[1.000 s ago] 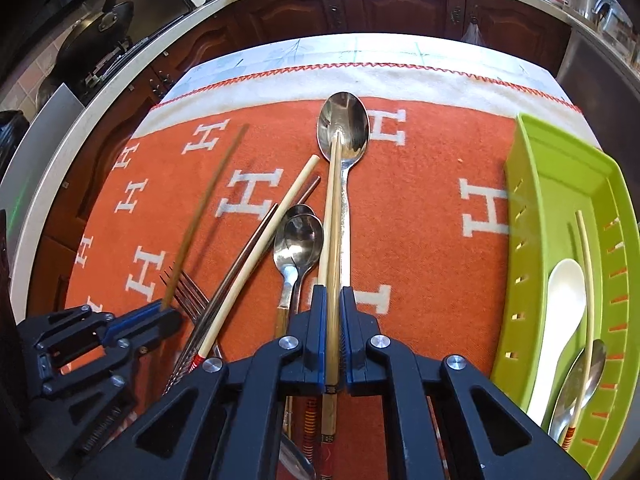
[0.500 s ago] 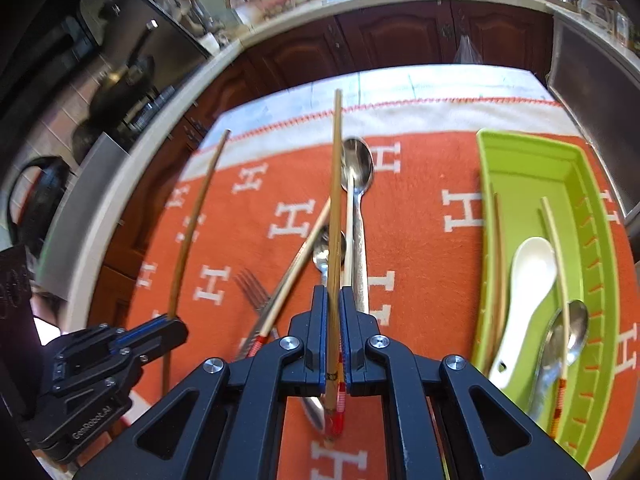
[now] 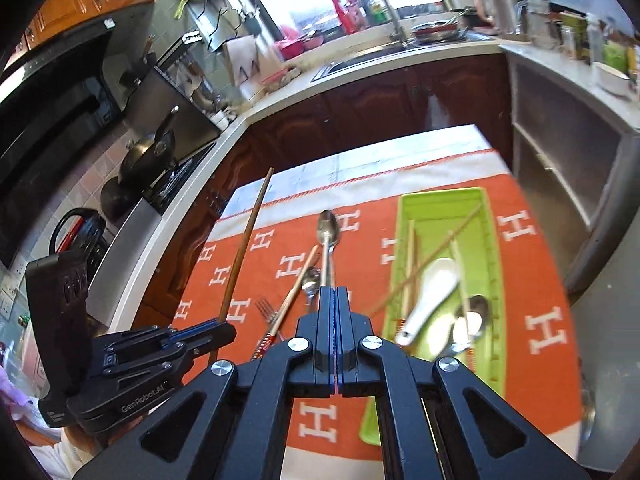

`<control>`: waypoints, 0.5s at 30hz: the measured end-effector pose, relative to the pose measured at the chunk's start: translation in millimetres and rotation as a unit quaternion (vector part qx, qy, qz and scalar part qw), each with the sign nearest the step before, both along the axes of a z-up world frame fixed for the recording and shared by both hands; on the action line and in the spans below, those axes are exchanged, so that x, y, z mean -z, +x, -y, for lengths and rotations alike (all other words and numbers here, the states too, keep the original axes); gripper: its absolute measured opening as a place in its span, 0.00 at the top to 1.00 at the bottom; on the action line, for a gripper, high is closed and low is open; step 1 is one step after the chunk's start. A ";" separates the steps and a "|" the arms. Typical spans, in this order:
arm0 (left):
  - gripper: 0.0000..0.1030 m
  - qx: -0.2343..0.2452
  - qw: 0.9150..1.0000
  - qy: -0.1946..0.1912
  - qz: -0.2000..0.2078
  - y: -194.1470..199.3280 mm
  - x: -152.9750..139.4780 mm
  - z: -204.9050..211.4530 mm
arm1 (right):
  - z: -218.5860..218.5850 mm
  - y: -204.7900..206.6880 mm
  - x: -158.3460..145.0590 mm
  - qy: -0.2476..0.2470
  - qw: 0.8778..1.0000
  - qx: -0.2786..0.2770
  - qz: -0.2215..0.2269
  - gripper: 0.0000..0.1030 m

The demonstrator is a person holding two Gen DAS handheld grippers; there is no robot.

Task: Organize utensils
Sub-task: 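Carry both chopsticks over the green tray, lower them in and open both tools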

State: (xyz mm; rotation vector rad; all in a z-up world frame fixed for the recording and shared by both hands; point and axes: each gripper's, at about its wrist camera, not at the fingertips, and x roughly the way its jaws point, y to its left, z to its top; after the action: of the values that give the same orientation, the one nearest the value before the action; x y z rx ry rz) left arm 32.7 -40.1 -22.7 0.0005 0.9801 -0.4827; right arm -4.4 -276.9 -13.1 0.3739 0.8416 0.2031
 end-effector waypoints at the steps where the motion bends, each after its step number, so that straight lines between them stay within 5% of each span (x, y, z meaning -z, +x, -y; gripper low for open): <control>1: 0.96 0.000 1.000 -0.003 -0.002 -0.6 -1.1 5.0 | 5.3 -4.6 -1.7 -0.001 1.000 0.005 -0.001 1.00; 8: 0.96 -0.004 1.000 0.002 -0.005 4.5 1.0 12.6 | 38.5 -5.0 27.0 0.025 0.998 0.028 -0.049 1.00; 15: 0.96 -0.036 0.999 -0.004 -0.015 20.3 11.5 -12.1 | 18.9 31.0 62.7 0.052 0.996 0.012 -0.076 0.99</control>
State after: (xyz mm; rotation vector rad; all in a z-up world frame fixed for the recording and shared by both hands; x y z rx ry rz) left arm 53.0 -28.0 -34.2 -0.0496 1.0045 -0.4229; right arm 26.6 -295.8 -75.8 0.5016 0.9791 0.1993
